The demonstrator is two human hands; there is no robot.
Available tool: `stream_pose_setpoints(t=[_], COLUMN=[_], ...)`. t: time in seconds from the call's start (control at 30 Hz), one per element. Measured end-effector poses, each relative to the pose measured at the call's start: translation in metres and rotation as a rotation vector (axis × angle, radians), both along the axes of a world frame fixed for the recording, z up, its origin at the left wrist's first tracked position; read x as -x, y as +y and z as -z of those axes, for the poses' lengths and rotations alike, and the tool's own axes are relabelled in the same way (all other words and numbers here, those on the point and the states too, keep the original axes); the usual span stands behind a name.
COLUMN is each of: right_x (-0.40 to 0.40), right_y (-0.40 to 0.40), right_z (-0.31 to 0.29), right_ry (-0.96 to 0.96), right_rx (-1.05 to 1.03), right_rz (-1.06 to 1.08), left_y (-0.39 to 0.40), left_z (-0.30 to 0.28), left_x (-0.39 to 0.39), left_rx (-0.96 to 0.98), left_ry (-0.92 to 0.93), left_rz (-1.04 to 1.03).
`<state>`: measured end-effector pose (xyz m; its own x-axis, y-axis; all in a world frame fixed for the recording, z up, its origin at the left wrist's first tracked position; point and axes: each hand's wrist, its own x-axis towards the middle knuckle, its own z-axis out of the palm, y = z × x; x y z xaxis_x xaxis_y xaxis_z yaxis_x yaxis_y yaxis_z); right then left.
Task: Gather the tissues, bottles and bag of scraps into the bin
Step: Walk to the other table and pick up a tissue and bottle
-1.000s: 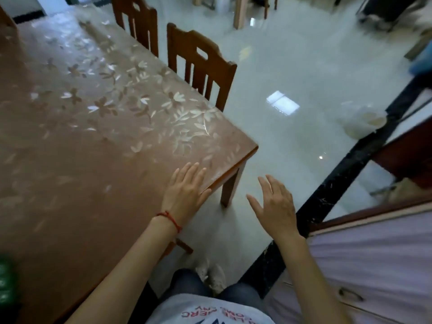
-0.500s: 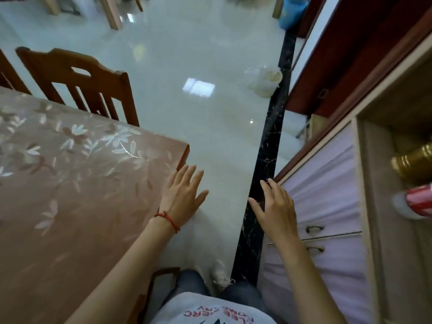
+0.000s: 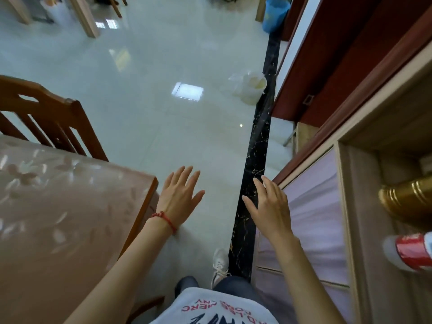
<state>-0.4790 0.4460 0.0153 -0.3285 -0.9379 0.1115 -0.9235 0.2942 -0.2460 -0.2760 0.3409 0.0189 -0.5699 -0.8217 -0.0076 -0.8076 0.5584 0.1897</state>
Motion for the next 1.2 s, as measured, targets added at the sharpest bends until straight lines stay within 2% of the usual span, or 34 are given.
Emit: stream_pose_setpoints(t=[0.37,0.9,1.2], right_x=[0.093,0.192,0.238], right_y=[-0.116,-0.353,-0.456], right_z=[-0.006,0.007,0.009], right_ry=[0.001,0.080,0.094], right_rx=[0.012,0.012,-0.025], right_rz=[-0.007,0.030,-0.018], left_y=[-0.111,-0.364,-0.454], left_z=[-0.009,0.002,0.002], left_x=[0.097,0.180,0.221], left_rx=[-0.003,-0.021,-0.061], left_ry=[0.044,-0.032,-0.036], left_rz=[-0.010,-0.012,-0.086])
